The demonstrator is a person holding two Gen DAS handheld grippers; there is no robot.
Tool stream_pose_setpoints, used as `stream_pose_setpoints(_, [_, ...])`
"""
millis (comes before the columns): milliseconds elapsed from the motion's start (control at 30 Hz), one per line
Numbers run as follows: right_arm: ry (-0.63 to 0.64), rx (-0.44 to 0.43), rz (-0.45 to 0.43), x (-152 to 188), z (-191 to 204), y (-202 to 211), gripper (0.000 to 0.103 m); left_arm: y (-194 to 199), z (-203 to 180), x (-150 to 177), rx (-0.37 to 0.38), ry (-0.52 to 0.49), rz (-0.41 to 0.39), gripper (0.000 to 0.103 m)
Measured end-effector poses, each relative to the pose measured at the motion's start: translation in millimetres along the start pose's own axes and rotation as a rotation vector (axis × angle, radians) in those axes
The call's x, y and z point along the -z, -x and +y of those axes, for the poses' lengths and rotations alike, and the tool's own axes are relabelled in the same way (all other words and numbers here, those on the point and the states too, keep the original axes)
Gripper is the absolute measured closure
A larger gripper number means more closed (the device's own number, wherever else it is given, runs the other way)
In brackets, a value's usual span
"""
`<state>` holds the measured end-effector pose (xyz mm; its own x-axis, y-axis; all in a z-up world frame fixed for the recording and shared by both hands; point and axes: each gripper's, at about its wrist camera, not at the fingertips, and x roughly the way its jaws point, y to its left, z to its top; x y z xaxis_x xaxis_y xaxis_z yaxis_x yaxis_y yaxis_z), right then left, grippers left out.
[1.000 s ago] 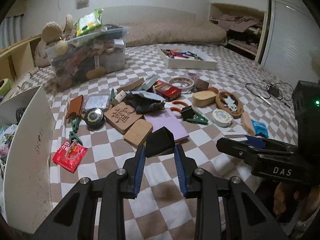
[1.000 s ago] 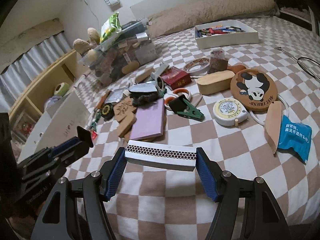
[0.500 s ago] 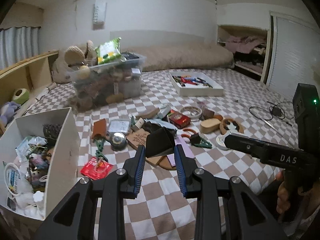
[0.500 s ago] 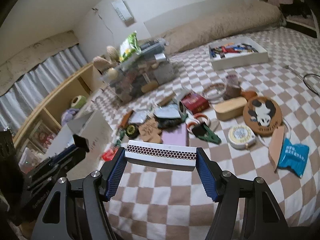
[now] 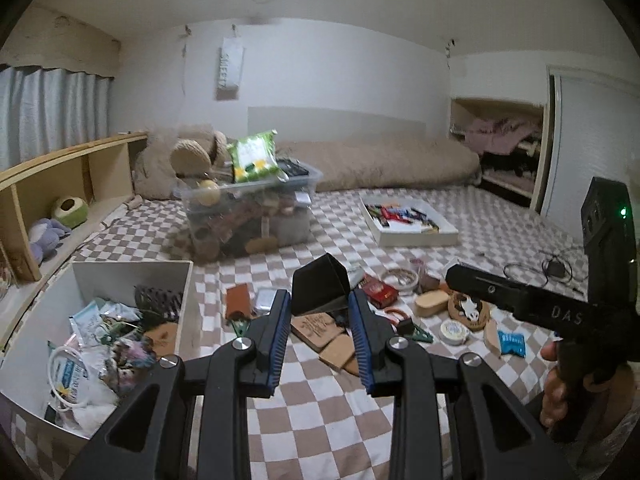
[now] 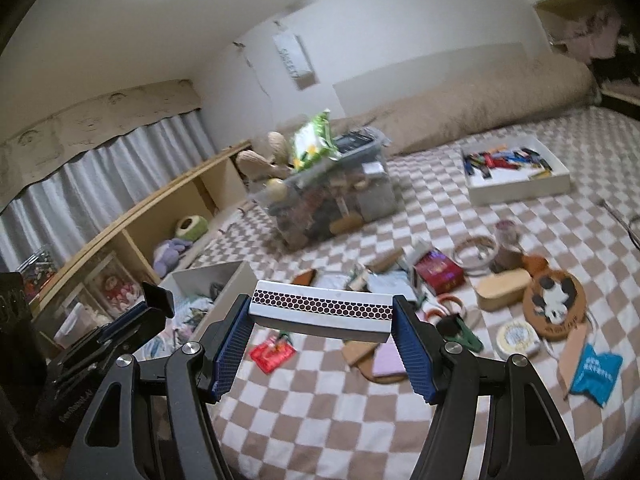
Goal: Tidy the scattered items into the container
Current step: 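Lift and carry the black block and white striped box with both tools over the white box, then lower both held items into the white box and open both tools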
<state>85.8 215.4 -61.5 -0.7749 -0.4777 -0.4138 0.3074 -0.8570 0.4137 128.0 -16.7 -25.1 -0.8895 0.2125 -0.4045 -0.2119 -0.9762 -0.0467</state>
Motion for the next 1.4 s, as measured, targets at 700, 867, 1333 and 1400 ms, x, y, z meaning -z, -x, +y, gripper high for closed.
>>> stream_pose_setpoints(700, [0.128,-0.184,-0.026,-21.6,96.8,-33.3,0.034,64.5,101.6,-11.6,-0.222,0.09,-0.107,0.073])
stream_pose_setpoints(867, [0.158,-0.222,-0.011,-19.9,119.4,-47.5,0.034,75.2,129.1,-9.9,-0.289,0.111,-0.114,0.073])
stream_pose_setpoints(1333, [0.167,-0.34,0.154,12.8,167.3,-99.4,0.034,82.0,190.2,19.0,-0.37,0.205,-0.07,0.073])
stream_pose_setpoints(1400, [0.173,-0.355,0.178,19.6,173.9,-105.4,0.034,79.6,196.9,24.3,-0.375,0.214,-0.054,0.073])
